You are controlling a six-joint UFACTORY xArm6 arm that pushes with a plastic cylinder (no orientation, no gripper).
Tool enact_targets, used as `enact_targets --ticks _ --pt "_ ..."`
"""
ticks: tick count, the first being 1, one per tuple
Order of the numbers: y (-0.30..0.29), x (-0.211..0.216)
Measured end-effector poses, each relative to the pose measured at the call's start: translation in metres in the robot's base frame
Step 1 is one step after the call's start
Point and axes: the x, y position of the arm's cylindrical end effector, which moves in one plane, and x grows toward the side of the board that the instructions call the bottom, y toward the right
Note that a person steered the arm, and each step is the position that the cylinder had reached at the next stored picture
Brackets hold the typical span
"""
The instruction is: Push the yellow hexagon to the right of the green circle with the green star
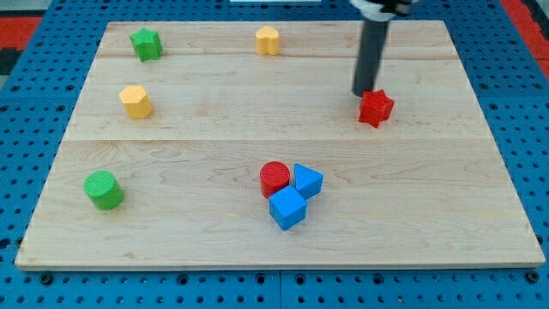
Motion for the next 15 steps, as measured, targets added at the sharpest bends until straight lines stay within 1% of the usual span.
enact_targets --ticks 1,3,4,5,6,7,8,9,10,11,12,13,14,15 --pt "0.025 0.031" --pt "-0.059 0.113" --pt "-0.076 0.144" --pt "-0.022 0.12" --pt "-0.009 0.077" --pt "-0.05 0.04" --pt "-0.013 -0.027" --pt "-0.051 -0.08" --pt "-0.105 -0.085" --pt "-0.151 -0.099" --pt "-0.122 -0.11" --pt "-0.138 -0.135" --pt "-0.217 -0.153" --pt "-0.307 -0.154"
